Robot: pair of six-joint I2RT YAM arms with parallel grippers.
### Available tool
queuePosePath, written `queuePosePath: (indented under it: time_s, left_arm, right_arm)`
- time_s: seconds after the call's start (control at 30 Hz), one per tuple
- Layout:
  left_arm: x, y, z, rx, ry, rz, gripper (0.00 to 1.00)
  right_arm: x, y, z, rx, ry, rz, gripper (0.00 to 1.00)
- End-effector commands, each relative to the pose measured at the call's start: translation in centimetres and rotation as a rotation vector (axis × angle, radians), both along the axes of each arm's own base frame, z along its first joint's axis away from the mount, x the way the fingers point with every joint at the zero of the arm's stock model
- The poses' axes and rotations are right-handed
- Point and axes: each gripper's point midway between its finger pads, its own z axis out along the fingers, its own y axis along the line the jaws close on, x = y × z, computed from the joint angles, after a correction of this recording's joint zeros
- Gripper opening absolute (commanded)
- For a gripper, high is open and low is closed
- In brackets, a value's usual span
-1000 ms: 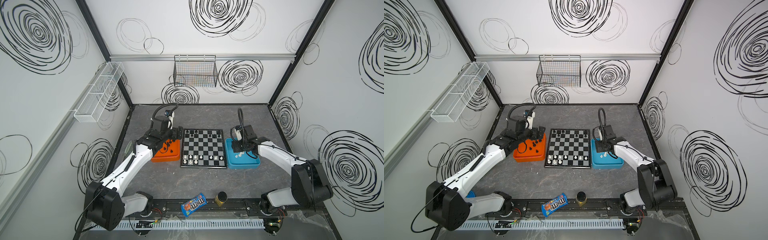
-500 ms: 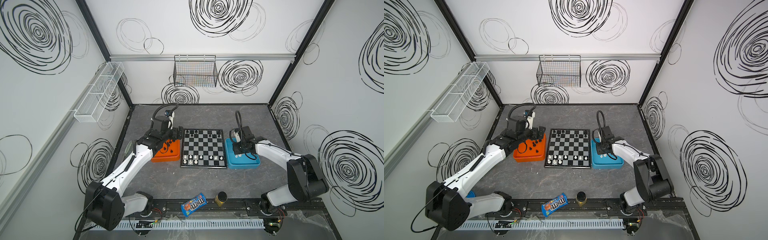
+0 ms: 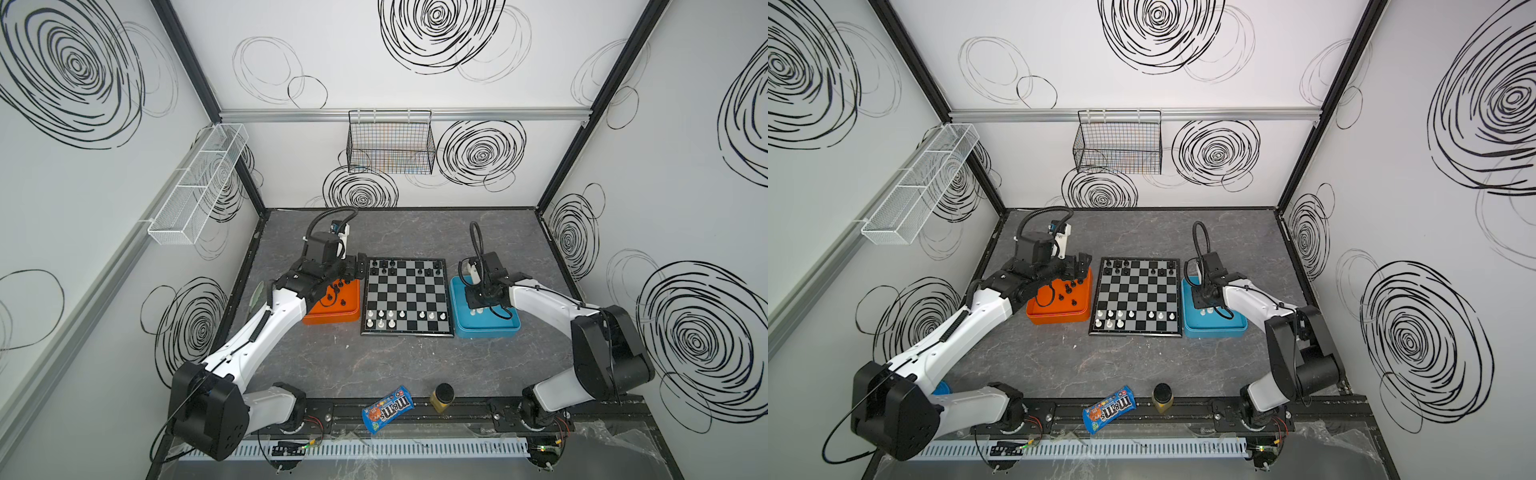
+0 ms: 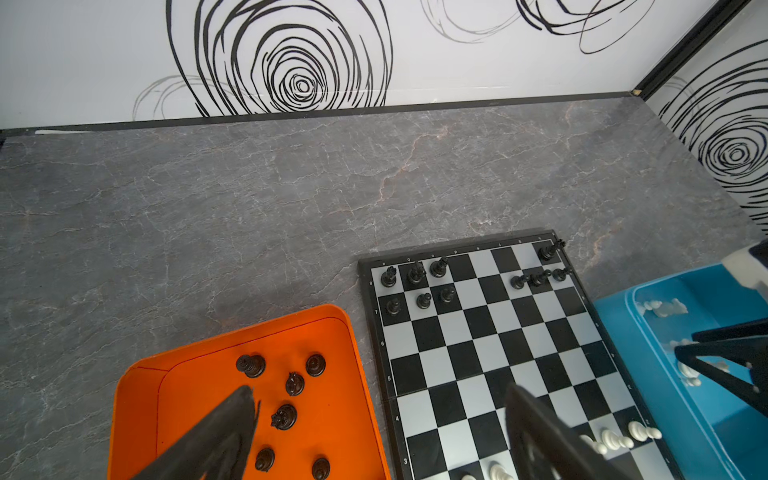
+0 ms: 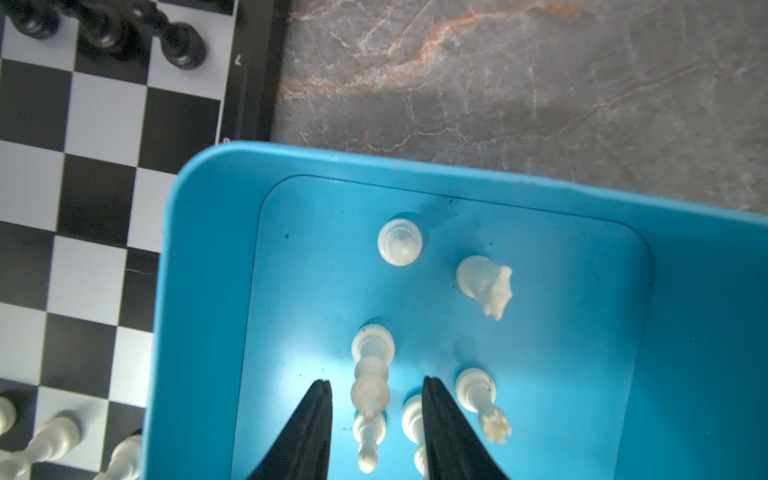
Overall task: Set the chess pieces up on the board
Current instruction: 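Lower the right gripper onto a white piece in the blue tray and close it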
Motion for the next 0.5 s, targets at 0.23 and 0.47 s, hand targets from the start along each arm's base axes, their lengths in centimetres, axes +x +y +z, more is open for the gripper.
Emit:
queuePosePath:
  time_s: [0.23,0.47]
  left_arm:
    - [0.33,-0.16,0.81,-0.001,-0.022,0.005,0.96]
    - [0.20,-0.06,0.79,0.001,-0.021,0.007,0.96]
  right_arm:
    - [1.56,0.30,0.90,-0.001,-0.025,-0.015,0.36]
    - [1.09,0.16,0.57,-0.004,-0.008,-0.017,0.34]
